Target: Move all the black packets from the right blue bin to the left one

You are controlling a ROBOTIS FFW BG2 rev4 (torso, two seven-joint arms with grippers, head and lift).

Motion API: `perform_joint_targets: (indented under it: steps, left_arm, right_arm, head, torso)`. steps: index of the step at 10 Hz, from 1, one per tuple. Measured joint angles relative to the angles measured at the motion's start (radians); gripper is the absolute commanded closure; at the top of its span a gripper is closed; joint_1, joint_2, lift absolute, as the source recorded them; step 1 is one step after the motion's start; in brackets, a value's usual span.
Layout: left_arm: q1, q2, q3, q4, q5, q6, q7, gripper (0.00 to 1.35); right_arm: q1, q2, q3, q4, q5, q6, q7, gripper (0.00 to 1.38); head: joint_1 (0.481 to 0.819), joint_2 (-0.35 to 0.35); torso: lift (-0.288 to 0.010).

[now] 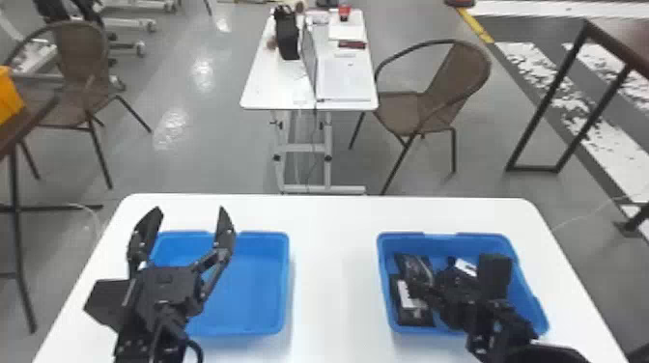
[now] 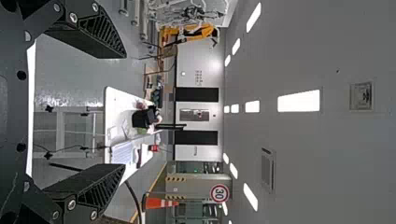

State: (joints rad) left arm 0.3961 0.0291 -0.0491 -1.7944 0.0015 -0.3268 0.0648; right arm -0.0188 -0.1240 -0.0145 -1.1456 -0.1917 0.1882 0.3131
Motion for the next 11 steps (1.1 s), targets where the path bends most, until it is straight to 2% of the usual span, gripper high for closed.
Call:
perform_joint_targets:
  steps: [3,6,8,11]
  left_arm:
    - [0.001,0.000,0.000,0.001,0.000,0.000,0.001,0.20]
    - [0.001,0.000,0.000,0.001,0.000,-0.001,0.001,0.20]
    - [0.000,-0.002,0.001,0.001,0.000,-0.005,0.001,0.20]
    - [-0.001,-0.004,0.004,0.001,0.013,-0.003,-0.003,0.20]
  right_arm:
    - [0.000,0.015,0.002,-0.005,-0.013,0.037,-0.002,1.27]
    - [0.018,0.016,0.000,-0.030,-0.021,0.042,-0.002,1.27]
    - [0.089,0.015,-0.018,-0.158,-0.012,0.059,-0.003,1.27]
    - [0.204,0.011,-0.042,-0.456,0.058,0.100,0.005,1.27]
  head:
    - [0.695,-0.006]
    - [0.695,-0.003]
    - [0.695,-0.006]
    - [0.695,-0.010]
  torso:
    - [0.000]
    - [0.000]
    - [0.000]
    - [0.000]
